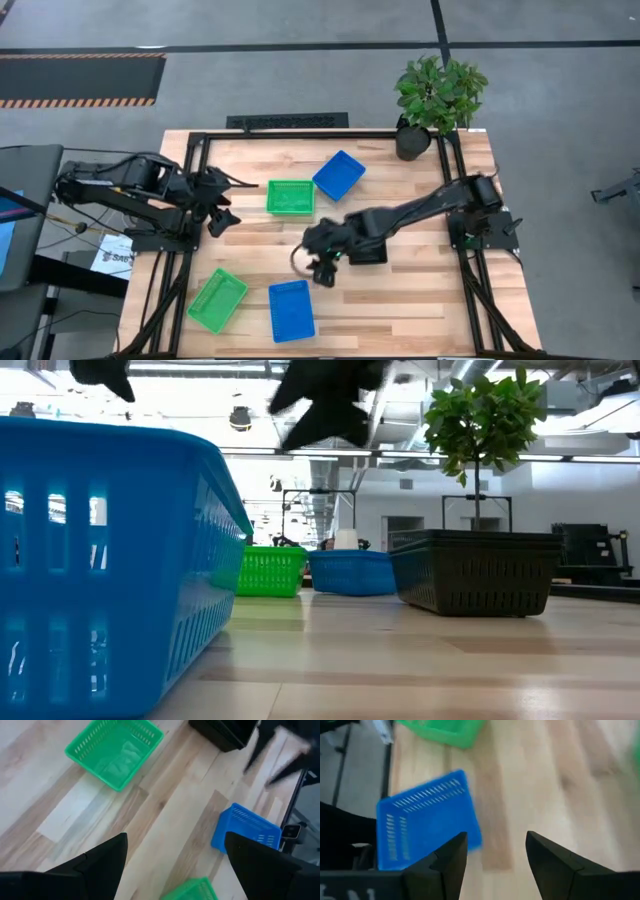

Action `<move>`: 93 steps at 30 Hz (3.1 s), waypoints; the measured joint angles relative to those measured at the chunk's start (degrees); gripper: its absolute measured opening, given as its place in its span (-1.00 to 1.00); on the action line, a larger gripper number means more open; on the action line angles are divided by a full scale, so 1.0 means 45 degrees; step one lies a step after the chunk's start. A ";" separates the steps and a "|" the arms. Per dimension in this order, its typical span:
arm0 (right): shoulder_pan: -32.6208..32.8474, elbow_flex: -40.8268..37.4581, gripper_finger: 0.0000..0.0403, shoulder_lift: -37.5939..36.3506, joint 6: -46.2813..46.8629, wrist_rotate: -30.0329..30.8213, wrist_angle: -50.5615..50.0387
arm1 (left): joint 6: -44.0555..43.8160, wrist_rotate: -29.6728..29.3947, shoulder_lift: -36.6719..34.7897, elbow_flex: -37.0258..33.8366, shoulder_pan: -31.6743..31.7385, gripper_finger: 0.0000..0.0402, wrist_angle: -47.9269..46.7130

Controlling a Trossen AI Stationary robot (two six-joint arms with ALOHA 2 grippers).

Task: Stack baskets by color
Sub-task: Stack the bottom blue bin on the top blue bin

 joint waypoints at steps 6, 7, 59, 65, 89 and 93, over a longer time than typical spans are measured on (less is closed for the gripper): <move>0.0230 0.2376 0.10 0.2466 -0.1290 -0.0013 0.0115 | -0.0476 -0.0381 -0.0204 -0.0787 -0.0178 0.59 0.0620; 0.0235 0.2707 0.10 0.2783 -0.1502 -0.0013 0.0091 | -0.0484 -0.0393 -0.0195 -0.0850 -0.0194 0.59 0.0621; -0.1363 0.4215 -0.96 0.2699 -0.1982 -0.0978 -0.4298 | 0.0287 -0.3105 -0.1364 0.1332 -0.0214 0.59 0.1826; -0.2786 0.4224 -0.95 0.1105 -0.1658 -0.0401 -0.4350 | 0.1244 -0.3976 -0.1968 0.1871 0.0023 0.59 0.2143; -1.0420 0.4213 -0.97 -0.0312 -0.5298 -0.1824 -0.6713 | 0.3724 -0.4113 -0.1700 0.1936 0.2668 0.59 0.5281; -1.0900 0.4136 -0.95 -0.0312 -0.5941 -0.2098 -0.7298 | 0.4070 -0.3753 -0.1235 0.1931 0.3620 0.59 0.5993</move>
